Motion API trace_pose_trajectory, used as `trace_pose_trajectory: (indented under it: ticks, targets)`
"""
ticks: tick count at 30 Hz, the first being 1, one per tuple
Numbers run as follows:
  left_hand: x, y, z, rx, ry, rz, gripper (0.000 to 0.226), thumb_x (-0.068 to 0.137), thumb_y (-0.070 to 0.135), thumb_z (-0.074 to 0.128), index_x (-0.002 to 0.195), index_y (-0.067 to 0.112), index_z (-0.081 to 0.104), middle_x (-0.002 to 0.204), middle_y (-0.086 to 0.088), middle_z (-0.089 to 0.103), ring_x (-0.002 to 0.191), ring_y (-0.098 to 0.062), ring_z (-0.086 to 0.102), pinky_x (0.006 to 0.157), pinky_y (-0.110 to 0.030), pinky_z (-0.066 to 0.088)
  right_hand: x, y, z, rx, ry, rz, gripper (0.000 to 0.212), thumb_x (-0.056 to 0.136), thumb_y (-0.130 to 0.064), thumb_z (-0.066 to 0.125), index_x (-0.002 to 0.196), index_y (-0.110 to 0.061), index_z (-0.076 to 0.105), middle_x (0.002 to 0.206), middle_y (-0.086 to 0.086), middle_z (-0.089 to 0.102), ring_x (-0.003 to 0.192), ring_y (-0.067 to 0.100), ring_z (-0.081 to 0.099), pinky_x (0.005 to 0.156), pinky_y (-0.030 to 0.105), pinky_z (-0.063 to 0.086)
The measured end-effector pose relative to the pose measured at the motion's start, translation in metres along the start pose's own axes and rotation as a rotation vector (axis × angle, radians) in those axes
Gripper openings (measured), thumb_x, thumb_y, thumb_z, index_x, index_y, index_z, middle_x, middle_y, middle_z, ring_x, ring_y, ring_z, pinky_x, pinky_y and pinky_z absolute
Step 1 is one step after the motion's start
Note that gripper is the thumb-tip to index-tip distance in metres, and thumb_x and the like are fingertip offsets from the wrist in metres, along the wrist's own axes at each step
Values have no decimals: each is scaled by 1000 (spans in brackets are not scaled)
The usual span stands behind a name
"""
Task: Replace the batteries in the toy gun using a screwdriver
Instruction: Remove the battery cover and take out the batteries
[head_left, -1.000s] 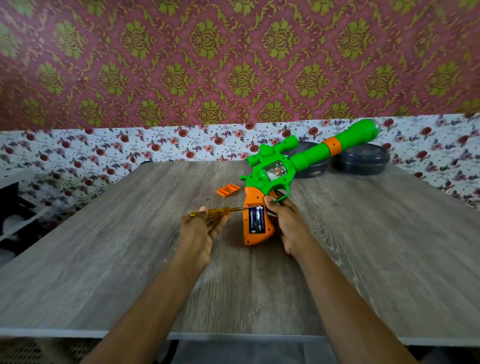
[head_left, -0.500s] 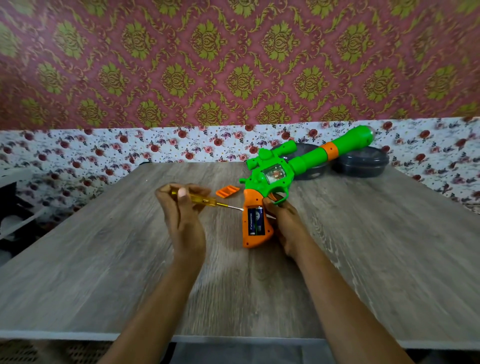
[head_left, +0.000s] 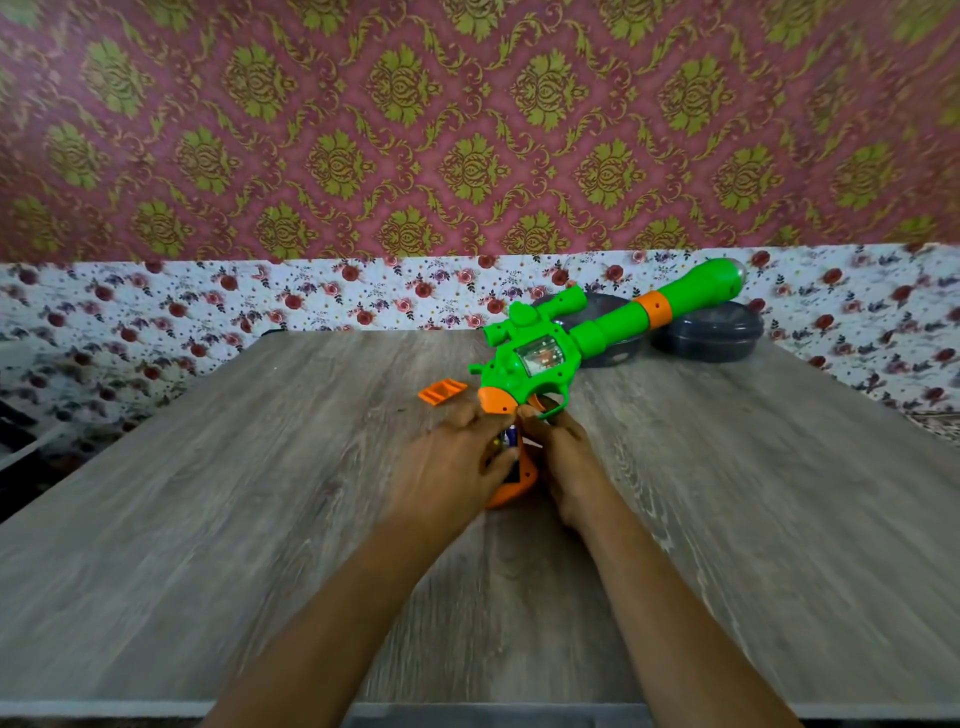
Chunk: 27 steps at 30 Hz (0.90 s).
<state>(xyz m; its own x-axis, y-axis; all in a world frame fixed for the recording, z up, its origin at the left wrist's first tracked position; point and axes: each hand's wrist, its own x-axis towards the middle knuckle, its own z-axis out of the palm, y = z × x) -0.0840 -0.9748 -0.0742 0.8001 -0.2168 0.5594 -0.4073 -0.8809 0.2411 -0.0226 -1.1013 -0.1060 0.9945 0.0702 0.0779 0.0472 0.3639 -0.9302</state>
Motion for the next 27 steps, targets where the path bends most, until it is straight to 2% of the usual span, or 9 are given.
trace_pose_trajectory:
  ticks: [2, 6, 11, 13, 15, 17, 21, 24, 27]
  targets:
    - [0, -2, 3, -29, 18, 9, 38, 89, 41, 56, 122, 25, 61, 120, -2, 55, 103, -22, 58, 78, -33, 48, 1, 0, 0, 4, -9, -3, 19, 92, -11, 52, 108, -16, 62, 97, 6, 67, 91, 22, 63, 87, 43, 50]
    - [0, -3, 1, -130, 93, 26, 23, 81, 33, 66, 97, 17, 63, 102, -3, 60, 84, -24, 60, 64, -34, 48, -1, 1, 0, -1, -5, 19, 15, 90, -12, 55, 100, -19, 65, 101, 10, 68, 97, 28, 62, 94, 49, 49]
    - [-4, -1, 1, -184, 161, 60, 16, 77, 31, 65, 84, 18, 57, 62, 10, 47, 56, -16, 50, 50, -27, 33, -2, 0, -2, -36, -18, -3, 18, 92, -12, 53, 104, -19, 65, 106, 11, 67, 103, 30, 62, 93, 50, 50]
    - [-5, 0, 1, -190, 151, 69, 21, 78, 35, 61, 93, 21, 61, 70, 5, 62, 61, -20, 58, 53, -31, 44, -3, 0, -2, -35, -18, -6, 20, 92, -12, 52, 106, -18, 64, 103, 9, 68, 99, 27, 63, 90, 48, 51]
    - [-5, -4, -1, -231, 138, 61, 30, 79, 36, 63, 107, 25, 65, 83, 8, 70, 63, -8, 57, 58, -27, 46, -5, -2, -2, -36, -10, -1, 24, 93, -12, 51, 114, -12, 62, 104, 10, 68, 98, 26, 64, 89, 48, 51]
    - [-2, -11, -4, -270, 151, 86, 24, 79, 33, 68, 102, 24, 70, 75, 18, 63, 59, 3, 48, 56, -19, 38, -5, -2, -1, -36, 0, 6, 29, 93, -13, 52, 121, -9, 58, 112, 14, 66, 103, 29, 62, 93, 50, 50]
    - [6, -33, -16, -167, 258, 90, 23, 79, 41, 63, 84, 19, 68, 76, 4, 67, 57, -9, 53, 50, -20, 36, -5, -1, 3, -52, 48, 17, 27, 90, -17, 56, 117, -16, 61, 115, 9, 66, 105, 25, 61, 99, 51, 46]
    - [18, -67, -22, 11, 258, -95, 17, 81, 33, 67, 86, 17, 65, 77, -3, 68, 62, -22, 60, 52, -27, 44, -4, -1, 2, -48, 51, 14, 13, 90, -14, 57, 99, -19, 65, 103, 4, 68, 100, 22, 62, 99, 49, 46]
    - [26, -105, -27, 98, 210, -339, 17, 85, 26, 65, 94, 12, 60, 84, -11, 69, 73, -31, 63, 59, -33, 49, -4, -1, 1, -45, 49, 29, 10, 89, -14, 59, 94, -21, 65, 98, 1, 68, 99, 21, 61, 100, 48, 45]
